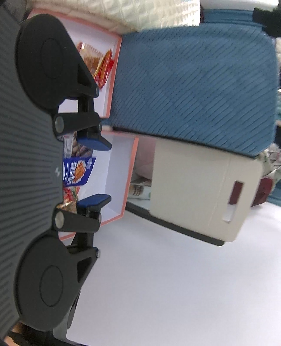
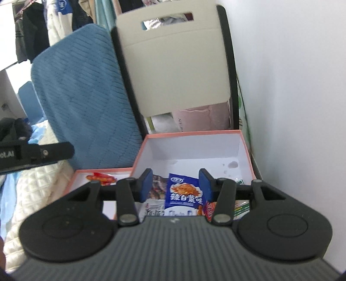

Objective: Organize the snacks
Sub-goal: 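Open both grippers to drop the packets into the pink box, then move both grippers back over the shallow snack tray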

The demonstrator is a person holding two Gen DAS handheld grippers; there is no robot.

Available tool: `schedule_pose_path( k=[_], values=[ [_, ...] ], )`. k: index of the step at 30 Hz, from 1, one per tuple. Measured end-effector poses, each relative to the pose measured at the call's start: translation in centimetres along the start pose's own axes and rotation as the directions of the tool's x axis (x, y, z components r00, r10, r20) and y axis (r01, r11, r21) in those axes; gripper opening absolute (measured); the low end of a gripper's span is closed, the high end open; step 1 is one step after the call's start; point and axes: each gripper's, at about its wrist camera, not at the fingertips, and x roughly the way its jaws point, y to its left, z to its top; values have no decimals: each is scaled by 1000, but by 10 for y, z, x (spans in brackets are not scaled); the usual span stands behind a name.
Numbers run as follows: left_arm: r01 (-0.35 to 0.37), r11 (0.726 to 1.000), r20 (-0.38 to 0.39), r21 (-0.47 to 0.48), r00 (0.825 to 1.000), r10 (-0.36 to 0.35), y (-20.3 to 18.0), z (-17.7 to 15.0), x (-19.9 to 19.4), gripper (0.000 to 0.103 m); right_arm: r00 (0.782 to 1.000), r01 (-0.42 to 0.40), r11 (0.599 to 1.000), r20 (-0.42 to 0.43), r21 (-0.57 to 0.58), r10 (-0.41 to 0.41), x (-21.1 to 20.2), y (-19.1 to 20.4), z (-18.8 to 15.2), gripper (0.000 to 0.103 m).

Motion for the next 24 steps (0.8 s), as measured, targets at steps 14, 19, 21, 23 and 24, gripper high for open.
schedule_pose_path(
  k=[14,19,21,23,24],
  values=[
    [-58,998,124,-11,991,59,74,-49,-109,50,990,-85,994,102,-68,92,-62,80,-50,49],
    [-61,998,97,-30,993,64,98,-78,-124,50,988,-105,990,102,-91,114,-70,106,-75,49],
    [-60,997,87,-46,994,63,106,-91,-128,50,988,-107,990,97,-94,116,-72,113,-84,49],
    [-67,996,76,-56,995,71,114,-102,-132,50,989,-116,988,79,-102,124,-72,118,-92,49],
    [-68,996,77,-63,994,73,118,-106,-133,50,989,-122,986,72,-110,131,-71,121,-96,49]
  ],
)
